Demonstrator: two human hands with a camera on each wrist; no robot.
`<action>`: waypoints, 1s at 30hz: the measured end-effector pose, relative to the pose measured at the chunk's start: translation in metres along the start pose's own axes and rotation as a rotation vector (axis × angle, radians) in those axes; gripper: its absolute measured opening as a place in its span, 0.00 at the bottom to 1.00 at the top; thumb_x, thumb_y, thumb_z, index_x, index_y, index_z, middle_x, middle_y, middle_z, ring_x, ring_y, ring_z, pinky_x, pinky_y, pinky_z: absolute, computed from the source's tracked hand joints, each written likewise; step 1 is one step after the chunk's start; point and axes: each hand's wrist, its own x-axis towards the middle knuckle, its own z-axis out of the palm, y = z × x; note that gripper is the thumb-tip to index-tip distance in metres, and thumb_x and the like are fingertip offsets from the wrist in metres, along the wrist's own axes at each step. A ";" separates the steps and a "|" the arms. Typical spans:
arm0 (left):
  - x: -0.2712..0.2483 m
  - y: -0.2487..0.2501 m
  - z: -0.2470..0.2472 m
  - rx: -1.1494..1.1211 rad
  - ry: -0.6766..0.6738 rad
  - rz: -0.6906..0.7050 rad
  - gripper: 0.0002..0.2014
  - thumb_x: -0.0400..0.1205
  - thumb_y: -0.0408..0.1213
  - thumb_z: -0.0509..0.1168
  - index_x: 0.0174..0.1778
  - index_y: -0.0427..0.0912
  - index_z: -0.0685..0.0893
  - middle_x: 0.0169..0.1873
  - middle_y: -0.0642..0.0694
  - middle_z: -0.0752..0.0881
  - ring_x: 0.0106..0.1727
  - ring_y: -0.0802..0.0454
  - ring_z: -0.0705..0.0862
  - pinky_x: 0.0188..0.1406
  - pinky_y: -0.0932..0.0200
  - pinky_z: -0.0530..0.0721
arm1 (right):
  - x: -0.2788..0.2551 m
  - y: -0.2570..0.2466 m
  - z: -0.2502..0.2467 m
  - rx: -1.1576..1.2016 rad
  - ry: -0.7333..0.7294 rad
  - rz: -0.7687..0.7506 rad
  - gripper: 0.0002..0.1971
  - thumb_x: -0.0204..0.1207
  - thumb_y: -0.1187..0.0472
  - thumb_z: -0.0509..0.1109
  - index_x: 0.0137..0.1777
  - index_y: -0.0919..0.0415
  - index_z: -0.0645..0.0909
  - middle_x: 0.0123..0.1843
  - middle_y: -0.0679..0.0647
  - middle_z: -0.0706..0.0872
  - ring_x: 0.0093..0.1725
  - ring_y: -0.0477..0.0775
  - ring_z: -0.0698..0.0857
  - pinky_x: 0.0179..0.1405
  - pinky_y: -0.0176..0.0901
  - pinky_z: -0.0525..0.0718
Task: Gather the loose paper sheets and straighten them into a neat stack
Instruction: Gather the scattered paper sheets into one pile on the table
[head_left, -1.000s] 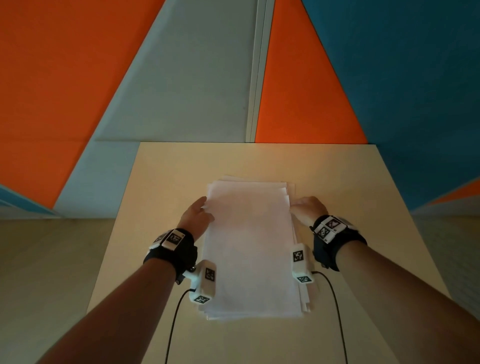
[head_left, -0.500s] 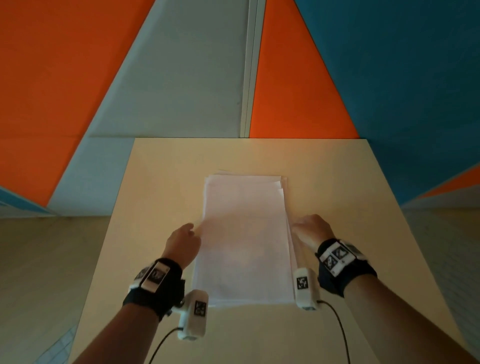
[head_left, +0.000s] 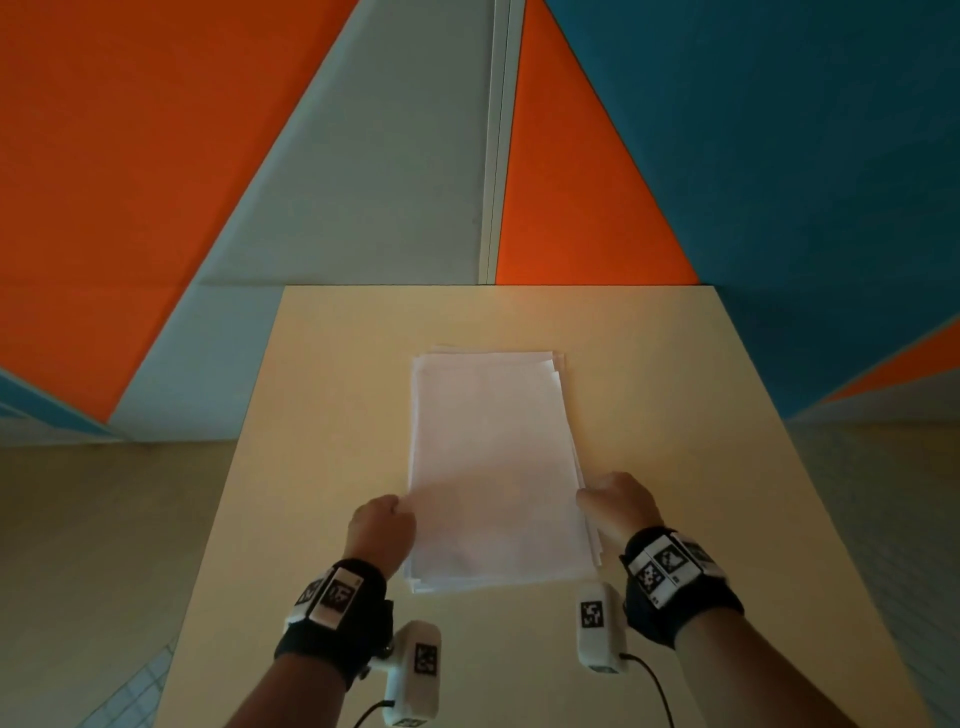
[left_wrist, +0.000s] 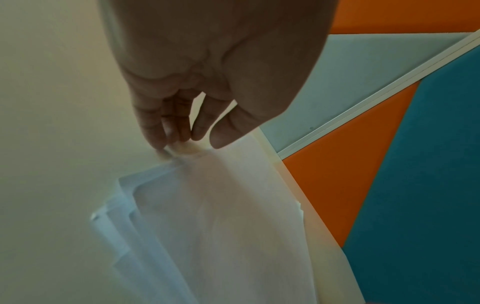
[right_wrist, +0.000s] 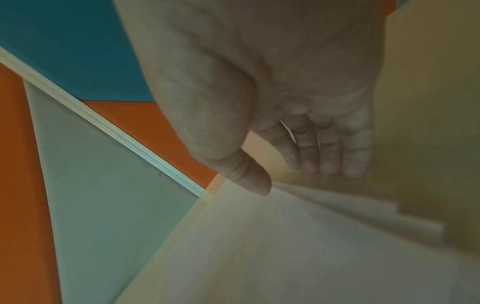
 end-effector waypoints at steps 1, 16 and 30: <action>-0.001 -0.002 -0.001 -0.020 0.005 -0.019 0.10 0.78 0.29 0.59 0.45 0.30 0.86 0.46 0.32 0.87 0.49 0.38 0.82 0.51 0.52 0.78 | 0.000 0.004 -0.002 -0.018 0.017 0.028 0.12 0.71 0.58 0.64 0.46 0.69 0.81 0.48 0.60 0.86 0.47 0.62 0.84 0.35 0.41 0.76; 0.007 0.005 0.005 0.020 -0.043 -0.120 0.16 0.78 0.38 0.62 0.52 0.31 0.87 0.52 0.30 0.88 0.55 0.34 0.85 0.51 0.54 0.78 | -0.011 0.014 0.016 0.053 0.018 0.058 0.09 0.70 0.61 0.66 0.49 0.63 0.79 0.48 0.59 0.83 0.46 0.60 0.82 0.30 0.35 0.74; 0.009 0.011 0.007 -0.126 -0.047 -0.171 0.14 0.74 0.38 0.68 0.54 0.37 0.78 0.53 0.35 0.86 0.49 0.39 0.84 0.47 0.52 0.82 | -0.012 0.017 0.014 0.167 0.091 0.043 0.27 0.64 0.65 0.80 0.62 0.61 0.73 0.59 0.60 0.84 0.48 0.60 0.83 0.43 0.46 0.83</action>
